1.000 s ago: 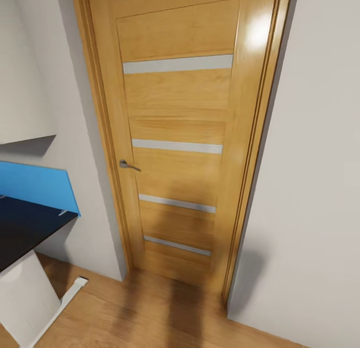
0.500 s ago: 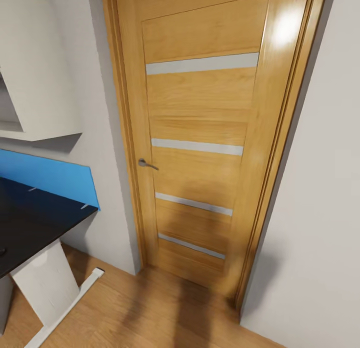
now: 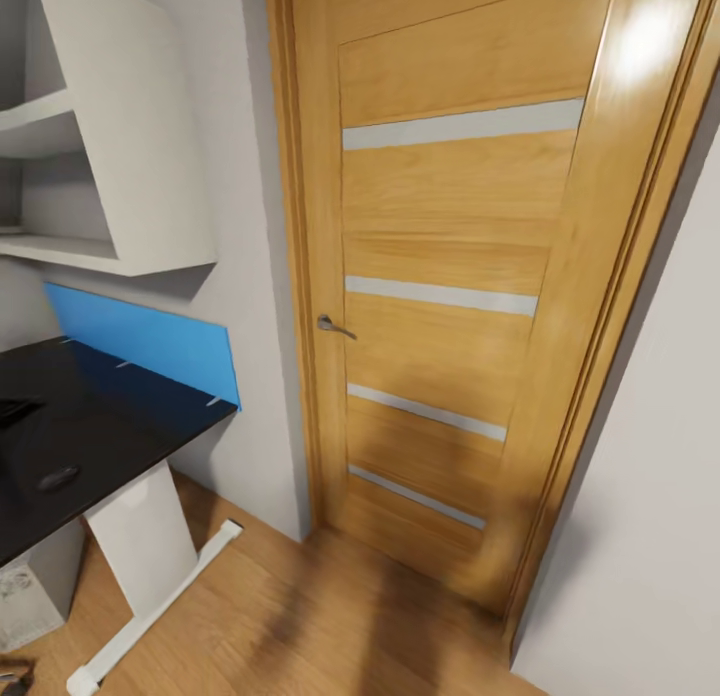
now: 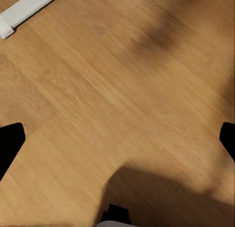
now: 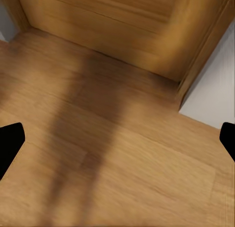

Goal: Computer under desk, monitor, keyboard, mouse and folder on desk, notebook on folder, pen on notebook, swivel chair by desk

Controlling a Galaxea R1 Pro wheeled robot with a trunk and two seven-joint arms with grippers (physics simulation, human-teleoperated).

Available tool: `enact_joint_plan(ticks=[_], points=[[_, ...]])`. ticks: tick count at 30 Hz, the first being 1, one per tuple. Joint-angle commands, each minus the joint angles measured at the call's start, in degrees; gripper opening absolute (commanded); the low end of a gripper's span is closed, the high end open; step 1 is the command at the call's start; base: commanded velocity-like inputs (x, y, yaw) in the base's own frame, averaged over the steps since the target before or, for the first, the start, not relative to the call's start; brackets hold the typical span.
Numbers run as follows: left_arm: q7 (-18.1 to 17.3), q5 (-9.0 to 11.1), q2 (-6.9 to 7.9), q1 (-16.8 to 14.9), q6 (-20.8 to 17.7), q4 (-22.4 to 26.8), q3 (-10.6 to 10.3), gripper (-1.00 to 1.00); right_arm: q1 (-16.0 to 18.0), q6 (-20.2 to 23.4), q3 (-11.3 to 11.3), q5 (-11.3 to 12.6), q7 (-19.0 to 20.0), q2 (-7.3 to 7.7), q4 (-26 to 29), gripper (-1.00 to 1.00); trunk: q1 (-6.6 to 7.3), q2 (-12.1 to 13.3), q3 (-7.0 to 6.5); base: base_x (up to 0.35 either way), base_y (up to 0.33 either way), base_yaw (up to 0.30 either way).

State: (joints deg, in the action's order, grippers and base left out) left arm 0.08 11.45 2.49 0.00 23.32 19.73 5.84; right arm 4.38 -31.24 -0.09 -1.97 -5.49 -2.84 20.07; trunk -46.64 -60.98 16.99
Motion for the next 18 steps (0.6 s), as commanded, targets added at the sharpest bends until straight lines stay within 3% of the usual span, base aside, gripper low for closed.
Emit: enact_joint_plan(ticks=[1, 18], points=[[0.0, 0.3, 0.01, 0.0, 0.1, 0.0, -0.1, 1.0, 0.0, -0.1, 0.0, -0.2, -0.3, -0.07, 0.0, 1.0, 0.0, 0.0, 0.06, 0.0, 0.0, 0.276], [0.0, 0.3, 0.06, 0.0, 0.1, 0.1, -0.2, 1.0, 0.0, -0.1, 0.0, -0.2, -0.3, -0.15, -0.7, 1.0, 0.0, 0.0, 0.06, 0.0, 0.0, 0.277]])
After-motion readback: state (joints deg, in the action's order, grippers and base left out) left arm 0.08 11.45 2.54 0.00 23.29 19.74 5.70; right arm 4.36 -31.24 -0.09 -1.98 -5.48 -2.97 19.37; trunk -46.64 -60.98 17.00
